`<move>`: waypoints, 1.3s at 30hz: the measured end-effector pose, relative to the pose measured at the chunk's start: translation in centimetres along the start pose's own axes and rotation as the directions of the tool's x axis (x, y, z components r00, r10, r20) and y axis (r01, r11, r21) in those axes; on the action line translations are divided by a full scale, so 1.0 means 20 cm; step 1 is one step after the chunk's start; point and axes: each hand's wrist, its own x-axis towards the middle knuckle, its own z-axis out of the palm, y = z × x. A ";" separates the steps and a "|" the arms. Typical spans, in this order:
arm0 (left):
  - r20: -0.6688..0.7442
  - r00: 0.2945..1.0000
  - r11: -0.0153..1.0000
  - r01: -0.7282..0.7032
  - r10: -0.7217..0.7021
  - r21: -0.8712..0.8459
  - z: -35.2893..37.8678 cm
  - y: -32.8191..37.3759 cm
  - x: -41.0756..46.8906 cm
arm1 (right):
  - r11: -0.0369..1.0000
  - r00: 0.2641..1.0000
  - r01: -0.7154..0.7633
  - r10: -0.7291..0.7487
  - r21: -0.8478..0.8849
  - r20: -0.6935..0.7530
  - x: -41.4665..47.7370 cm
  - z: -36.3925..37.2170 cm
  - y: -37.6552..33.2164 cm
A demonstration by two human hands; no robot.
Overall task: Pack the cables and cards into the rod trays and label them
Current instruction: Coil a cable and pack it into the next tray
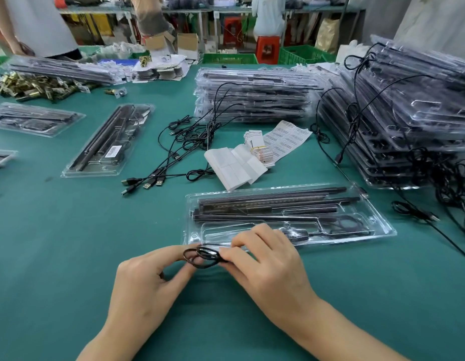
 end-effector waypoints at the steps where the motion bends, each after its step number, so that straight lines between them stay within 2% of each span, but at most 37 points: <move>1: 0.007 1.000 1.000 0.005 -0.005 -0.003 0.00 0.00 0.00 | 0.999 1.000 0.021 -0.021 -0.033 0.005 0.00 0.00 0.00; 8: 0.134 0.991 0.999 0.026 -0.023 -0.021 -0.03 0.00 -0.01 | 0.971 0.985 0.154 -0.135 -0.184 0.110 -0.01 -0.01 0.01; 11: 0.146 0.989 0.999 0.037 -0.031 -0.037 -0.03 0.00 -0.03 | 0.963 0.980 0.148 -0.113 -0.226 0.163 -0.01 -0.01 -0.01; 15: 0.139 0.989 0.977 0.084 -0.058 -0.196 -0.04 0.00 -0.04 | 0.964 0.983 0.101 -0.058 -0.244 0.177 -0.01 0.01 -0.03; 18: 0.149 0.988 0.968 0.084 -0.050 -0.236 -0.05 0.02 -0.04 | 0.970 0.985 0.055 -0.014 -0.235 0.171 -0.01 0.02 -0.03; 22: 0.108 0.991 0.985 0.098 -0.082 -0.145 -0.02 0.02 -0.03 | 0.971 0.982 0.012 0.033 -0.239 0.184 -0.01 0.03 -0.05; 26: 0.096 0.995 0.999 0.025 -0.021 -0.045 -0.02 0.01 -0.04 | 0.968 0.985 0.000 0.043 -0.250 0.165 0.00 0.04 -0.06; 30: 0.022 0.999 0.997 -0.043 0.042 0.058 -0.01 0.03 -0.03 | 0.972 0.994 -0.018 0.042 -0.233 0.099 0.00 0.03 -0.05; 33: -0.020 0.998 0.995 -0.053 0.055 0.086 0.00 0.04 -0.03 | 0.984 0.995 -0.078 0.087 -0.159 0.053 0.01 0.04 -0.03; 36: -0.049 0.995 0.981 -0.079 0.089 0.178 0.01 0.03 -0.02 | 0.988 0.985 -0.152 0.152 -0.007 0.084 0.01 0.05 -0.02; 39: -0.069 0.982 0.943 -0.147 0.175 0.299 0.01 0.01 -0.02 | 0.988 0.984 -0.154 0.154 -0.001 0.090 0.01 0.05 -0.01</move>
